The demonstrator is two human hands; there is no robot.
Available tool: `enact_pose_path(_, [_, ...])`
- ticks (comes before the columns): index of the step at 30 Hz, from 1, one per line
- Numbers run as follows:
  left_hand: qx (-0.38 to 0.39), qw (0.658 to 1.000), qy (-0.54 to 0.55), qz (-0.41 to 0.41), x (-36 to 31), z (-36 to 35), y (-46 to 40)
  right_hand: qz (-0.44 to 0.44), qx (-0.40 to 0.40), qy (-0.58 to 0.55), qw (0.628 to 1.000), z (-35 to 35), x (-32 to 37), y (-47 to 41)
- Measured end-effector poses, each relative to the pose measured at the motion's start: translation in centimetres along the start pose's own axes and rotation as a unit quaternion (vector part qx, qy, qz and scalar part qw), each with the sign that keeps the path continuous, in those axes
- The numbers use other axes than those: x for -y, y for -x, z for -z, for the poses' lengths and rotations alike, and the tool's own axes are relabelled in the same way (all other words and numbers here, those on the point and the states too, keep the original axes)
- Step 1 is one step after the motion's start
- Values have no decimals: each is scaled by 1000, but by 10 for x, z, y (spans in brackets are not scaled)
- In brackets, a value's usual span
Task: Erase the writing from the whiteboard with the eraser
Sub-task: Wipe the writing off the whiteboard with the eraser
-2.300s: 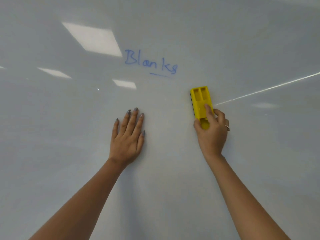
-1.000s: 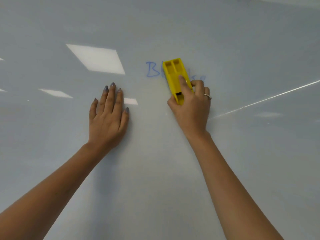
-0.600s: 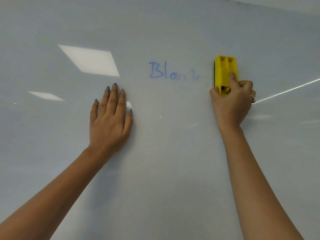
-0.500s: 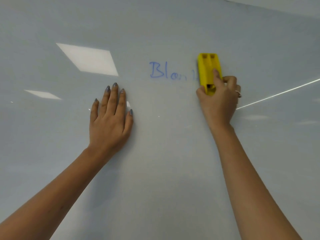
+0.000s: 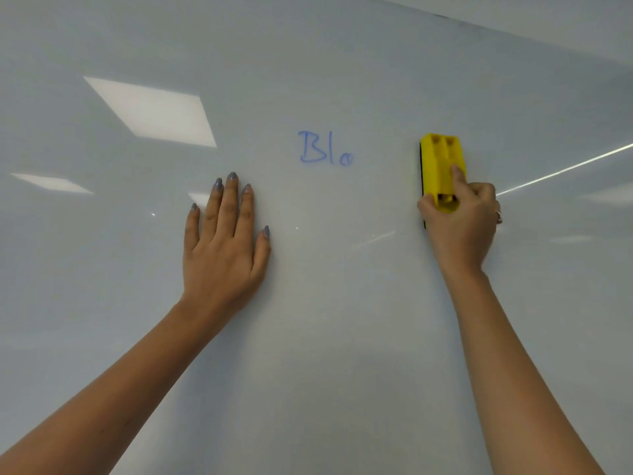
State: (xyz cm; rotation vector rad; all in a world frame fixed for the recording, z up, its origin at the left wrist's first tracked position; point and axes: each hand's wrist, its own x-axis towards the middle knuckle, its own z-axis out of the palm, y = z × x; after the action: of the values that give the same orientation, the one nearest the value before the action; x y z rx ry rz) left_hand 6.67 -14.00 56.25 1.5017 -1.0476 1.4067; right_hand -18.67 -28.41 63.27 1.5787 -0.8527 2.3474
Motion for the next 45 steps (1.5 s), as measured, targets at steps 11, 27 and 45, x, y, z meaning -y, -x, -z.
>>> enact_pose_path(11, [25,1000,7,-12,2,6,-1,166,59,-12,984,-12,57,78])
enact_pose_path(27, [-1,1000,-11,-10,48,15,1,54,67,13,996,-32,96,11])
enact_pose_path(45, [-13,1000,-22,-14,51,8,1,3,74,35,997,-21,86,7])
